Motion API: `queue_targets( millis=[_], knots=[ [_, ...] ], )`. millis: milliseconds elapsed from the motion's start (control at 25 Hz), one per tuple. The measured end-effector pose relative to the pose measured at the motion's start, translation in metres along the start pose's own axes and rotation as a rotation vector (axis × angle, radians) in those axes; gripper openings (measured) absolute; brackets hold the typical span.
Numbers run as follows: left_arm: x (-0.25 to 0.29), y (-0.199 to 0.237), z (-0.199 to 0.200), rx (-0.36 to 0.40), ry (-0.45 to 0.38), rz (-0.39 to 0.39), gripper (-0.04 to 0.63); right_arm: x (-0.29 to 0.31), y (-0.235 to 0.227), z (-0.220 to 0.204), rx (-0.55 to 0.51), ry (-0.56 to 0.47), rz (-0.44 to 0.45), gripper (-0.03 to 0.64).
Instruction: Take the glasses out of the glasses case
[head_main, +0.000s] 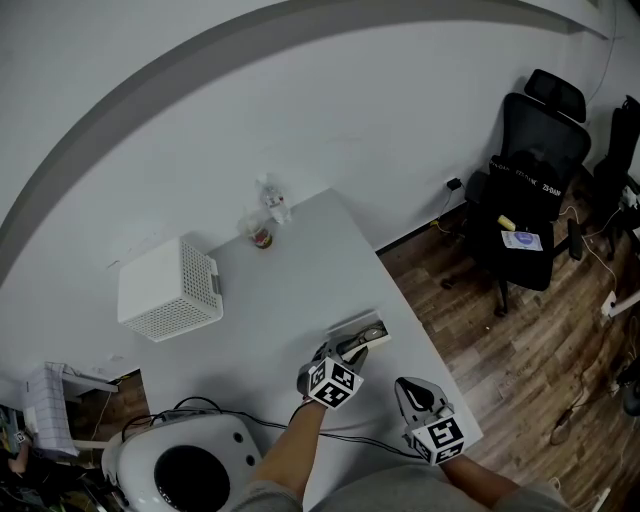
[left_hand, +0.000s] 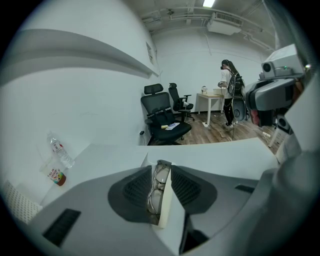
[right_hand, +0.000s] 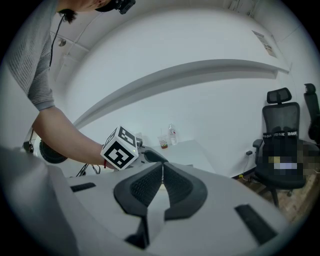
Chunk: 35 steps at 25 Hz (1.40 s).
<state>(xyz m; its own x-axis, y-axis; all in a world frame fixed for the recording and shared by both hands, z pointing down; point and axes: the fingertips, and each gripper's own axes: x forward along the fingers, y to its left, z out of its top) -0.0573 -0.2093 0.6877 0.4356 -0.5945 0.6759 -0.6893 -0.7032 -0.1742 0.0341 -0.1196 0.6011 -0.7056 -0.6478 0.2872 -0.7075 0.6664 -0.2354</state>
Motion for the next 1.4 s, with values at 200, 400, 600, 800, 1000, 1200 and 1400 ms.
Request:
queue_targets(
  millis=[200,400,600,800,1000,1200,1400],
  knots=[
    [0.007,0.003,-0.002,0.018,0.020,-0.004,0.127,0.004,-0.001,0.001,0.001,-0.004,0.001,0.012],
    [0.017,0.003,-0.008,0.013,0.065,-0.014,0.127,0.005,-0.001,-0.001,0.003,0.006,-0.001,0.012],
    [0.030,0.000,-0.019,0.015,0.143,-0.036,0.119,0.004,-0.004,-0.005,0.015,0.009,-0.005,0.012],
    [0.038,0.006,-0.024,0.043,0.191,-0.038,0.112,0.006,-0.005,-0.009,0.023,0.015,-0.007,0.012],
    [0.045,0.008,-0.025,0.056,0.230,-0.044,0.112,0.008,-0.007,-0.006,0.020,0.017,-0.015,0.012],
    [0.053,0.004,-0.029,0.003,0.283,-0.054,0.095,0.007,-0.009,-0.010,0.033,0.021,-0.021,0.012],
    [0.061,0.010,-0.033,-0.007,0.320,-0.028,0.095,0.007,-0.010,-0.010,0.036,0.022,-0.027,0.012]
  ],
)
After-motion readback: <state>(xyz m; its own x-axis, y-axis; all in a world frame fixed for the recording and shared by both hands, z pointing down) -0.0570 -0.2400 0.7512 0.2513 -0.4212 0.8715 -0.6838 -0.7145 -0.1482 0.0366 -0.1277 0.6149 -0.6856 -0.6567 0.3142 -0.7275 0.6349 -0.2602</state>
